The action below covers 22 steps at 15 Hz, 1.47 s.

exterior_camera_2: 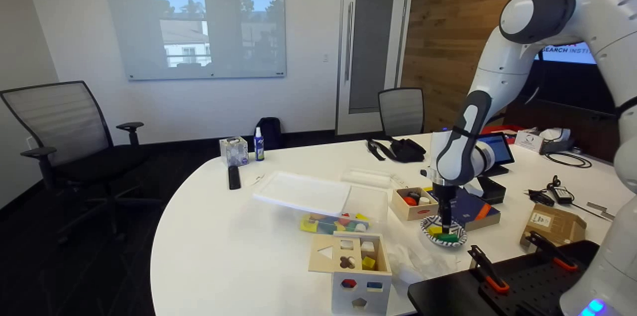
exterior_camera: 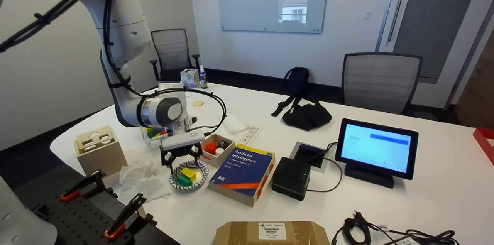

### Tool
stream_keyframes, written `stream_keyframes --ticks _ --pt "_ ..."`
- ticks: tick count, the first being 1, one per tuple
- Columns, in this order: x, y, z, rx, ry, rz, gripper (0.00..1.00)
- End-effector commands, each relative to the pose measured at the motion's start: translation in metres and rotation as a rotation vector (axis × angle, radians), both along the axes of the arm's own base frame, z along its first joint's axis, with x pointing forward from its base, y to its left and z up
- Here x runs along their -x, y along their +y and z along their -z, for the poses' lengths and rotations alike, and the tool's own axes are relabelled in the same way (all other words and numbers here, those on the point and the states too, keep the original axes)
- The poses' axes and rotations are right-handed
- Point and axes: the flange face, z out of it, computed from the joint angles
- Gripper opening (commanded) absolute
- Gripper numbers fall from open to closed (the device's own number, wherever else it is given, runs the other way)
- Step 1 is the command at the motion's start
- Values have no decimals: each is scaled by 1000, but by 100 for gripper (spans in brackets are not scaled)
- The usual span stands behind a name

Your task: Remove the yellow block from the black and white bowl and put it in the wooden toy box.

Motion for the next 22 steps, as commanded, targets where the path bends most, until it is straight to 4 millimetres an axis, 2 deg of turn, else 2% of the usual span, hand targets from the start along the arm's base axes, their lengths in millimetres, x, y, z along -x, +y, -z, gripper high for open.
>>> stream_keyframes --ticks 1,11,22 --pt "-10 3 14 11 -12 -6 100" --pt "-21 6 36 13 -17 -50 100" --pt "-23 15 32 8 -48 -89 100"
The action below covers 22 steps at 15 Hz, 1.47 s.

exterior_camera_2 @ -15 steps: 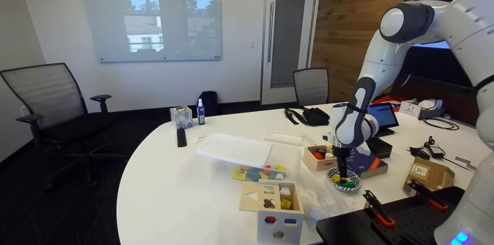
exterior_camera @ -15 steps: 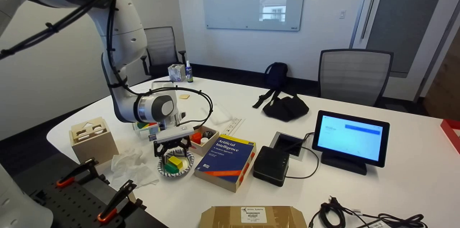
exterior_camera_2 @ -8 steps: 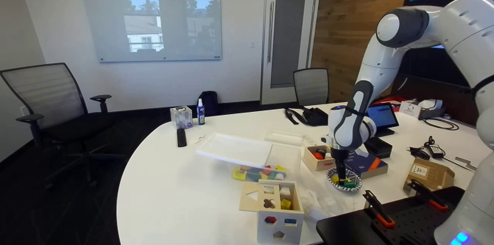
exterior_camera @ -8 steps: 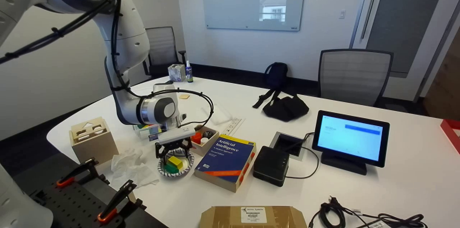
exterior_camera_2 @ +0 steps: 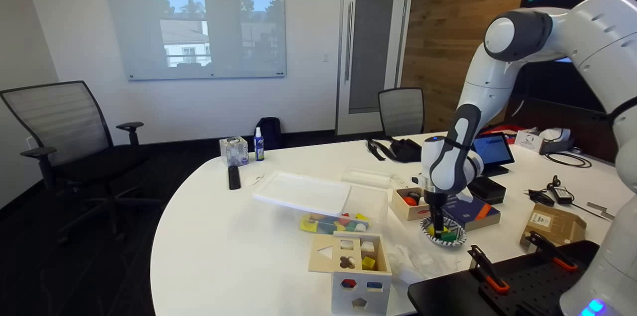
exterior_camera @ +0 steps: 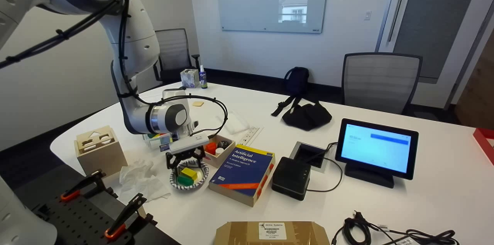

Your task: Remove the yellow block from the black and white bowl and put it in the wooden toy box.

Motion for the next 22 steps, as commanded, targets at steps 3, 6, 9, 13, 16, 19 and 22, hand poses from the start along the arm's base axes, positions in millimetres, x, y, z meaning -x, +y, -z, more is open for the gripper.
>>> stream_keyframes --ticks 3,6,9,13,16,19,22 --pt "-3 6 -5 -4 -53 -6 100" --pt "-4 6 -4 -5 -58 -9 74" --pt "-4 7 -3 -6 -59 -12 51" --pt "-3 8 0 -6 -55 -13 20" --pt "-3 9 1 -5 -53 -14 8" --pt "-3 13 -5 -5 -54 -26 8" --pt "-2 23 -19 2 -63 -65 8"
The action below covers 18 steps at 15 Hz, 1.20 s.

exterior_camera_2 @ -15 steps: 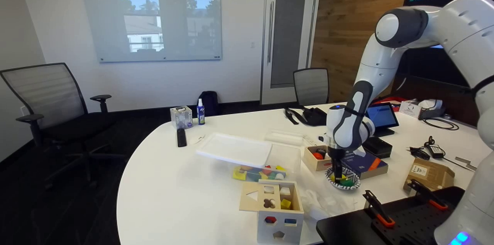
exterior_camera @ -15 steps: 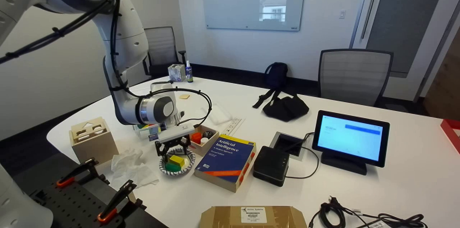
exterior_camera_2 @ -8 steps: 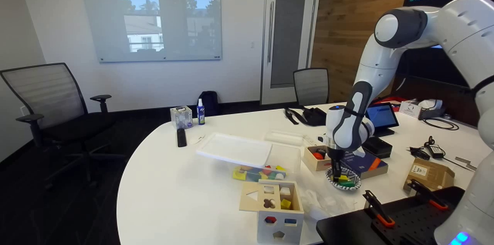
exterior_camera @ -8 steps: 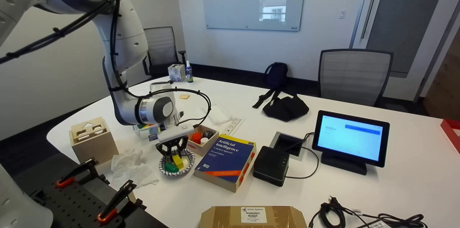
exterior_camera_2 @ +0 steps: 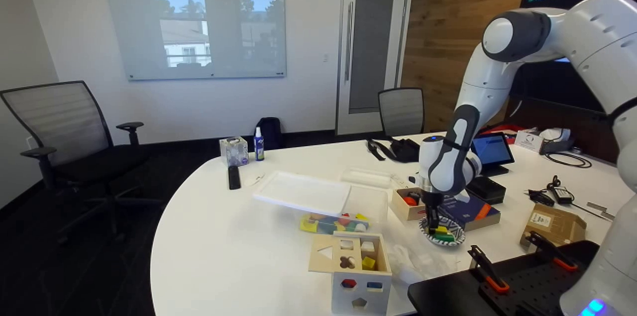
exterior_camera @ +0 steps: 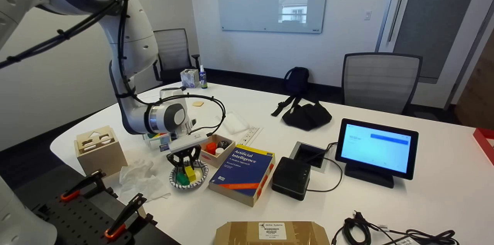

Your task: Remove the yellow block from the black and white bowl and put it in the wooden toy box.

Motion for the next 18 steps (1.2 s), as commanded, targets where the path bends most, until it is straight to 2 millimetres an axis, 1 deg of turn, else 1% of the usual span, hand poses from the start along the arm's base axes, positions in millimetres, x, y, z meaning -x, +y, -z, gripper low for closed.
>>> stream_keyframes --ticks 1,5,9,14,18 --pt "1 17 -21 10 -32 -51 8" --pt "1 38 -42 7 -56 -138 8" --pt "3 71 -71 -11 -96 -250 8" --pt "13 127 -97 -67 -138 -374 8" --pt "29 173 -119 -94 -157 -439 8"
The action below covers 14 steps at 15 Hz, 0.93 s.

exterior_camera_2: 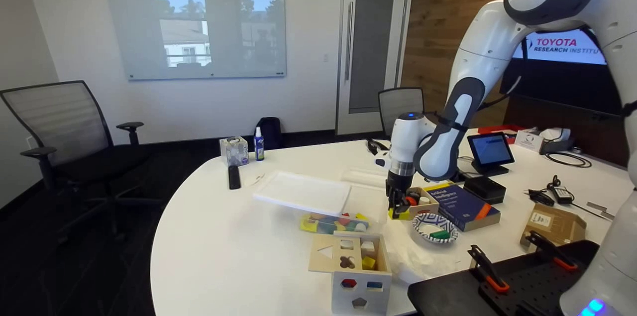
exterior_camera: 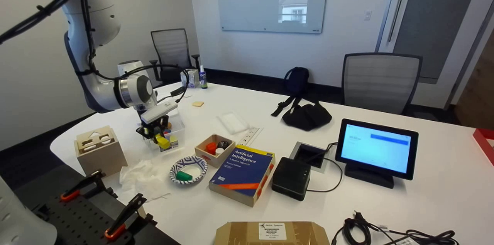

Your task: Remove the yellow block from the black and white bowl and put it in the wooden toy box.

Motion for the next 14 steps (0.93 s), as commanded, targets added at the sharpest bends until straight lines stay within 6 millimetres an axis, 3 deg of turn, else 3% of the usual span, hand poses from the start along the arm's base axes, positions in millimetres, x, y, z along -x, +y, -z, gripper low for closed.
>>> stream_keyframes --ticks 1,6,10,12,14 --pt "22 36 -33 -18 -32 -65 8" --pt "48 90 -88 -33 -88 -147 8" --pt "64 108 -123 -56 -121 -171 8" --pt "66 107 -121 -99 -102 -187 8" --pt "67 108 -106 -166 -72 -260 8"
